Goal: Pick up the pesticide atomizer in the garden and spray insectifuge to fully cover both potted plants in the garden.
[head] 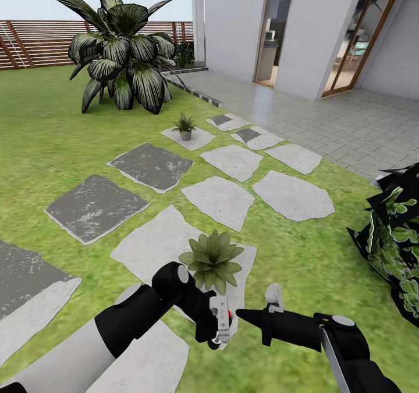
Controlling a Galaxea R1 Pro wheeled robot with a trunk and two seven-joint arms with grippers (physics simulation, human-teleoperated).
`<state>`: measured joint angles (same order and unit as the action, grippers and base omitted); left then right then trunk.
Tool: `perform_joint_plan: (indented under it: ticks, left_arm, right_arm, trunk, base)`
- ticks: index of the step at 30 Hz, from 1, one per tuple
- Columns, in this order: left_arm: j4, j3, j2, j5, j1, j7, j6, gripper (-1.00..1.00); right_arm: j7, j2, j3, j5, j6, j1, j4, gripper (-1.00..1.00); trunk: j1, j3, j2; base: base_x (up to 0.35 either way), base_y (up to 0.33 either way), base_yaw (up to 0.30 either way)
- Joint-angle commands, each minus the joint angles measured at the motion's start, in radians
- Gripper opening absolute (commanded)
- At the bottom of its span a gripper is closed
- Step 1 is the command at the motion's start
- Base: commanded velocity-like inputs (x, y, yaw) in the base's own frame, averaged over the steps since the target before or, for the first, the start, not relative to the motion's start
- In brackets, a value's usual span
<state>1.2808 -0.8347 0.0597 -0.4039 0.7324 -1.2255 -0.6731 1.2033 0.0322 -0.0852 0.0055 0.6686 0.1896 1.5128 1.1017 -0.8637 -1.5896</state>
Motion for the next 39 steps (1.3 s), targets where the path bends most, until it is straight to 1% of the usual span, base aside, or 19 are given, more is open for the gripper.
perform_joint_plan:
  ticks: [1,4,8,23,29,39]
  left_arm:
    - [0.002,-0.001,0.0,-0.004,0.001,-0.005,-0.009,-1.0]
    - [0.002,-0.001,0.0,-0.005,0.001,-0.005,-0.009,-1.0]
    - [0.002,-0.001,0.0,-0.005,0.001,-0.006,-0.009,-1.0]
    - [0.003,-0.001,-0.002,-0.004,0.001,-0.006,-0.009,-1.0]
    - [0.003,-0.001,-0.021,-0.004,0.001,-0.007,-0.009,-1.0]
    - [0.003,-0.001,-0.024,-0.004,0.001,-0.007,-0.009,-1.0]
  right_arm:
    - [0.004,0.0,-0.005,0.001,0.008,0.001,0.001,-1.0]
    - [0.004,0.0,-0.033,0.001,0.008,0.001,0.0,-1.0]
    - [0.004,0.0,-0.042,0.001,0.008,0.001,0.001,-1.0]
    - [0.005,-0.002,-0.044,0.001,0.008,0.001,0.0,-1.0]
    - [0.005,-0.002,-0.044,0.001,0.008,0.001,0.0,-1.0]
    - [0.005,-0.002,-0.05,0.001,0.008,0.001,-0.002,-1.0]
  trunk:
    - [0.0,-0.001,0.0]
    - [0.0,-0.001,0.0]
    - [0.0,-0.001,0.0]
    - [0.0,-0.001,0.0]
    - [0.0,-0.001,0.0]
    - [0.0,-0.001,0.0]
  base:
    - [0.0,0.0,0.0]
    - [0.0,0.0,0.0]
    - [0.0,0.0,0.0]
    - [0.0,0.0,0.0]
    - [0.0,0.0,0.0]
    - [0.0,0.0,0.0]
